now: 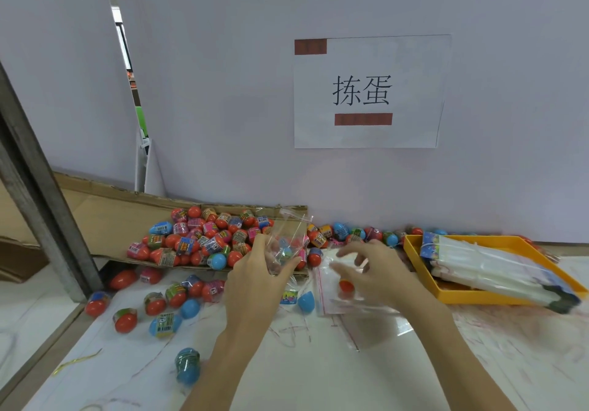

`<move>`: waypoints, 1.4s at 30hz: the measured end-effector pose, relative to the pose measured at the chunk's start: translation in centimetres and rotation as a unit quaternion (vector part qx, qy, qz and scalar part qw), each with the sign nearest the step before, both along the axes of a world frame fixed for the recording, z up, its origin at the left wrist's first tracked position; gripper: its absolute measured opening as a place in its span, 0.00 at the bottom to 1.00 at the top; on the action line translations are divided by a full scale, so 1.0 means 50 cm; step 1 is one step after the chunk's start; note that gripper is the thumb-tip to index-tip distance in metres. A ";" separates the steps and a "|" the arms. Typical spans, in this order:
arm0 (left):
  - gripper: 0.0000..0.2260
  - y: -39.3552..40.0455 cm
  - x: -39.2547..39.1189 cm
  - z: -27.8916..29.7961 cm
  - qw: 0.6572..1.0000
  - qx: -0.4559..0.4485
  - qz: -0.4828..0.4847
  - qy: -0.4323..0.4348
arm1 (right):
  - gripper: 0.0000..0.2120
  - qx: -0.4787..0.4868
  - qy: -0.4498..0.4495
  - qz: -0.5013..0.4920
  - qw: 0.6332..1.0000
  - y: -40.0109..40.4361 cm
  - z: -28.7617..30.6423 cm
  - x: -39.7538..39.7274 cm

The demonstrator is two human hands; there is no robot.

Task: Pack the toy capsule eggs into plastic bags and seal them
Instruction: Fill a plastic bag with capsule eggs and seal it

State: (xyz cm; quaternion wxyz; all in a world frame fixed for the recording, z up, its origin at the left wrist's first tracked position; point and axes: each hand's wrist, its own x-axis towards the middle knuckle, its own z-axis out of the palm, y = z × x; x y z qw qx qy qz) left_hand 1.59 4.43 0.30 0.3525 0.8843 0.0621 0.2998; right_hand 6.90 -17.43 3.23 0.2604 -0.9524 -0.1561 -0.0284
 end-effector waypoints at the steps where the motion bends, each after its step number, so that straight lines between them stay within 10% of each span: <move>1: 0.20 0.000 0.000 0.000 1.000 0.003 -0.001 0.002 | 0.17 -0.037 0.036 0.008 0.999 0.005 -0.001 -0.005; 5: 0.20 -0.001 -0.002 0.000 1.000 0.012 -0.003 0.007 | 0.16 -0.037 0.041 0.009 0.998 0.014 -0.005 -0.007; 13: 0.22 -0.010 -0.007 0.003 0.997 0.071 -0.034 -0.029 | 0.18 0.379 -0.107 0.033 0.919 0.031 0.018 -0.018; 20: 0.27 -0.016 -0.012 0.007 0.980 0.153 -0.064 -0.113 | 0.17 0.211 -0.269 0.103 0.934 0.067 0.005 -0.034; 31: 0.34 -0.022 -0.023 0.014 0.980 0.107 -0.133 -0.099 | 0.13 0.300 -0.205 0.101 0.926 0.073 0.007 -0.041; 42: 0.15 -0.020 -0.019 0.015 0.982 0.094 -0.149 -0.067 | 0.13 0.285 -0.127 0.115 0.943 0.096 -0.020 -0.050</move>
